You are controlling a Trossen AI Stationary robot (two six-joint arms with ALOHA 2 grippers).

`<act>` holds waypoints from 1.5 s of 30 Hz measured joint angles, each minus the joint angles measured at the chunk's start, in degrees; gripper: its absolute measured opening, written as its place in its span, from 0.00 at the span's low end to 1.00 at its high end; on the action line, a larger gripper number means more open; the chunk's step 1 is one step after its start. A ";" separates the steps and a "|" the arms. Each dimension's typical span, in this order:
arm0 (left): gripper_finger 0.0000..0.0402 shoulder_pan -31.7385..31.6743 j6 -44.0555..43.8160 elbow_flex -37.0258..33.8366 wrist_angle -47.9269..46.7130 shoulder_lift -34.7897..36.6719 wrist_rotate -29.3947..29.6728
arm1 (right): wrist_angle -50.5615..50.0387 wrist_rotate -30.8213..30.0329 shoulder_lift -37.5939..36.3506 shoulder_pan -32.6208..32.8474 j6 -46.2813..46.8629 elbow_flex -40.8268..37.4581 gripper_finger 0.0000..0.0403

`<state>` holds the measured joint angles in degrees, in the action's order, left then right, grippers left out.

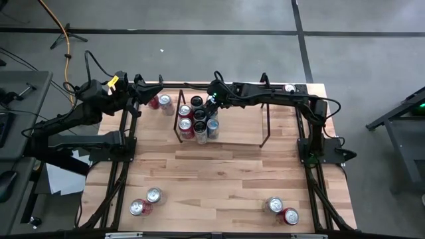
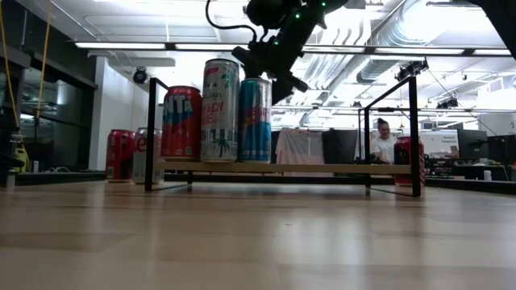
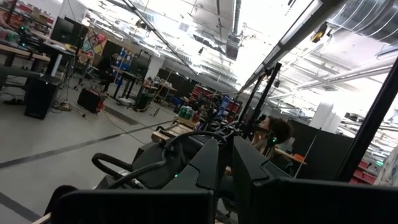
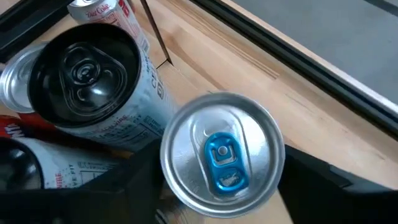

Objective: Place canned beverage on shelf
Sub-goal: Put the blue soda can on the shelf aligned with the other blue soda cans, then put the bottom right red-silver soda can on the shelf

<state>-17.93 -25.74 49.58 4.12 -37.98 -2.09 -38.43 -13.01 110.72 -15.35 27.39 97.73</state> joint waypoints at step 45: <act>0.01 3.00 8.56 -13.00 10.85 2.28 -0.78 | 19.19 6.68 -31.93 6.76 -5.62 -25.50 0.42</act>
<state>-14.93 -17.18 36.59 14.97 -35.69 -2.86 -19.24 -6.32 78.79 -8.59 21.76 72.24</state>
